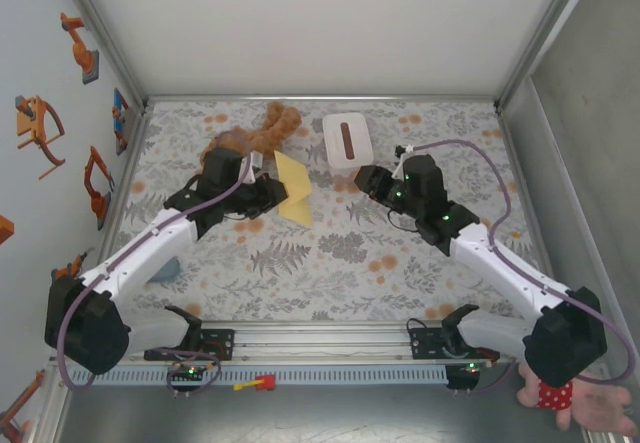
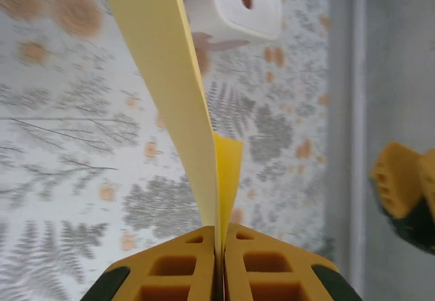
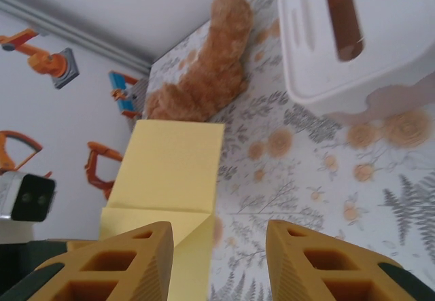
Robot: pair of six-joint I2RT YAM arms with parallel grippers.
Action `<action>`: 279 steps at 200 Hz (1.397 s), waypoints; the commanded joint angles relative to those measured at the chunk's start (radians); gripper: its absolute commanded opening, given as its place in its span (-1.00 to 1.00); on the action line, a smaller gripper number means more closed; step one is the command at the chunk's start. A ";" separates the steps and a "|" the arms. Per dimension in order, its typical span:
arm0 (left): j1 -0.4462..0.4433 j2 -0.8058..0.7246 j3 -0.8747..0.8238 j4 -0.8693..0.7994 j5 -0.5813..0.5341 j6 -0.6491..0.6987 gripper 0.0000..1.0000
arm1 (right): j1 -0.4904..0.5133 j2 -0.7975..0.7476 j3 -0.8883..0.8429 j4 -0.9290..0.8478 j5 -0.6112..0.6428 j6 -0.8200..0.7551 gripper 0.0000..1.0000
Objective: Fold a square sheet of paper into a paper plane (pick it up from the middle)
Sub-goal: Turn over the paper at the center of the table.
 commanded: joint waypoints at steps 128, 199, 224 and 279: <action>-0.373 0.562 0.554 -0.837 -1.081 0.247 -0.81 | -0.005 -0.105 -0.006 -0.324 0.366 -0.069 -0.21; -0.485 0.780 0.733 -0.837 -1.115 0.256 -0.83 | -0.014 -0.180 -0.017 -0.432 0.496 -0.038 -0.21; -0.485 0.770 0.730 -0.815 -1.165 0.323 -0.83 | -0.017 -0.200 -0.016 -0.456 0.531 -0.031 -0.22; -0.474 0.721 0.729 -0.754 -1.275 0.469 -0.83 | -0.022 -0.205 -0.017 -0.469 0.538 -0.016 -0.22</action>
